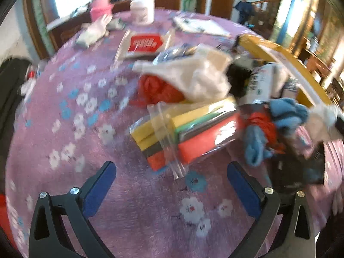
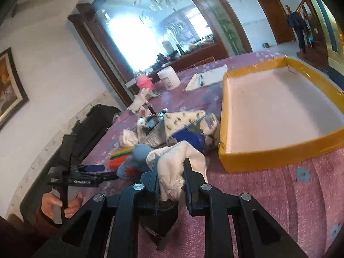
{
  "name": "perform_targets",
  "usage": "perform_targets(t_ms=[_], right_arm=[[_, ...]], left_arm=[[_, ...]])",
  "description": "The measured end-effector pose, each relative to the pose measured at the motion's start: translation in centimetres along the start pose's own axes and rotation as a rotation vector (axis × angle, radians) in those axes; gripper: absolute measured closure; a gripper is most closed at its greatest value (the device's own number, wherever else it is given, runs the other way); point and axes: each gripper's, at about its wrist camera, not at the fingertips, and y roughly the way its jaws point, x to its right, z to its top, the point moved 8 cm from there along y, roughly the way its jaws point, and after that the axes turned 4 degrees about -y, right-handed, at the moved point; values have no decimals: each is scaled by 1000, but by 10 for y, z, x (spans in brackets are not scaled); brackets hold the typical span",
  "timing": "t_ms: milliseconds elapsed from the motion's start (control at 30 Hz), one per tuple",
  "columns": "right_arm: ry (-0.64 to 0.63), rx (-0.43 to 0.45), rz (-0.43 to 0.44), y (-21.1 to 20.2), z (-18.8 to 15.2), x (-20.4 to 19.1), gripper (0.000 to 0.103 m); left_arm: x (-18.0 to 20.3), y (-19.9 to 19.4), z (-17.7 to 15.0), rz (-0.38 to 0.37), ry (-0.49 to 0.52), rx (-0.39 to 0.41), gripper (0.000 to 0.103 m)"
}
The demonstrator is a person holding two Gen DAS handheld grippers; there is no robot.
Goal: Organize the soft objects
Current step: 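Lift the white cloth with the right tool while the left tool grasps the bagged sponge strips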
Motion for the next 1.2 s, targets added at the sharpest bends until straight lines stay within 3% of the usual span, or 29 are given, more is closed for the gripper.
perform_targets(t_ms=[67, 167, 333, 433, 467, 500, 567, 667, 933, 1200], right_arm=[[-27, 7, -5, -3, 5, 1, 83], [-11, 15, 27, -4, 5, 0, 83], [11, 42, 43, -10, 8, 2, 83], [6, 39, 44, -9, 7, 1, 83], [6, 42, 42, -9, 7, 1, 83], [8, 43, 44, -9, 8, 1, 83], [9, 40, 49, -9, 7, 1, 83], [6, 34, 52, -9, 6, 2, 82], [17, 41, 39, -9, 8, 4, 82], [20, 37, 37, -8, 9, 5, 82]], left_arm=[[3, -11, 11, 44, 62, 50, 0], [14, -10, 30, -10, 146, 60, 0], [27, 20, 34, -123, 230, -86, 0], [35, 18, 23, -116, 263, -72, 0], [37, 16, 16, -61, 287, -50, 3], [39, 16, 13, -17, 306, -37, 21], [41, 10, 9, 79, 327, 14, 43], [41, 1, 9, 41, 262, 27, 50], [21, -16, 20, -24, 142, 46, 52], [37, -39, 24, -110, 123, 94, 53]])
